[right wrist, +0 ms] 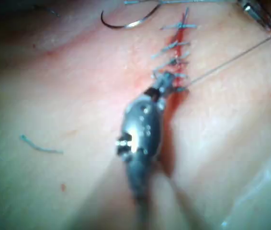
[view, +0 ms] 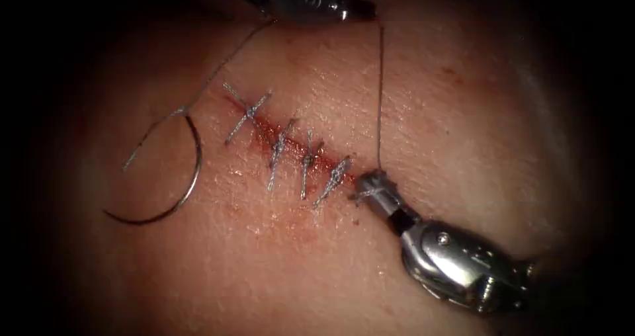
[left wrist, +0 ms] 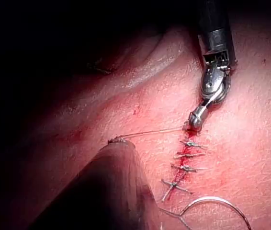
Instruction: Wound Closure
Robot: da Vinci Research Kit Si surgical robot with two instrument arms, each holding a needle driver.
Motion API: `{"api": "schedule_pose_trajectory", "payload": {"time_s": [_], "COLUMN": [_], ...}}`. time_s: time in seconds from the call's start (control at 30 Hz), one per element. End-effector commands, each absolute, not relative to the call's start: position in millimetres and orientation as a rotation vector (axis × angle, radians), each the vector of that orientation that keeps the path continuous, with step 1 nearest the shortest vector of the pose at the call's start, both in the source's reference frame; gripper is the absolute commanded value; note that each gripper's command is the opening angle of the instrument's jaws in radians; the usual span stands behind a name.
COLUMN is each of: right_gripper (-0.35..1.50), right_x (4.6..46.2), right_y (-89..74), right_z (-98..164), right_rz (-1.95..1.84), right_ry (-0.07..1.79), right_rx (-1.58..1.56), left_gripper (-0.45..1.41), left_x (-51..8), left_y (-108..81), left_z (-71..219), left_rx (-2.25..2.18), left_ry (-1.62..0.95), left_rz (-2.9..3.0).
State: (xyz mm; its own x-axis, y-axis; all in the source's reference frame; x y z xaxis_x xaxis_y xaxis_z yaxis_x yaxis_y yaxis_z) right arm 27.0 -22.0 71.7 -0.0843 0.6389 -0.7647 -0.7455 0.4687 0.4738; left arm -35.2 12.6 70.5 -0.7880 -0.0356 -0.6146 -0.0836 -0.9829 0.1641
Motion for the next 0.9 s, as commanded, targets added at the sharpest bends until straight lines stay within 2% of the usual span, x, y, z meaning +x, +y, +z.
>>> {"api": "schedule_pose_trajectory", "payload": {"time_s": [0.03,0.43,0.9], "right_gripper": [-0.35,-0.35,-0.35], "right_x": [27.5,28.0,28.1], "right_y": [-23.6,-26.1,-27.4], "right_z": [72.1,71.2,71.4], "right_rz": [1.149,1.119,1.067], "right_ry": [1.187,1.193,1.212], "right_rx": [-0.103,-0.072,-0.016], "left_gripper": [-0.45,-0.45,-0.45], "left_x": [-36.0,-35.1,-38.4], "left_y": [13.6,19.1,22.7], "left_z": [70.6,68.1,69.2], "left_rx": [-1.025,-1.073,-1.046], "left_ry": [0.302,0.332,0.483], "left_rz": [2.911,2.836,2.777]}}
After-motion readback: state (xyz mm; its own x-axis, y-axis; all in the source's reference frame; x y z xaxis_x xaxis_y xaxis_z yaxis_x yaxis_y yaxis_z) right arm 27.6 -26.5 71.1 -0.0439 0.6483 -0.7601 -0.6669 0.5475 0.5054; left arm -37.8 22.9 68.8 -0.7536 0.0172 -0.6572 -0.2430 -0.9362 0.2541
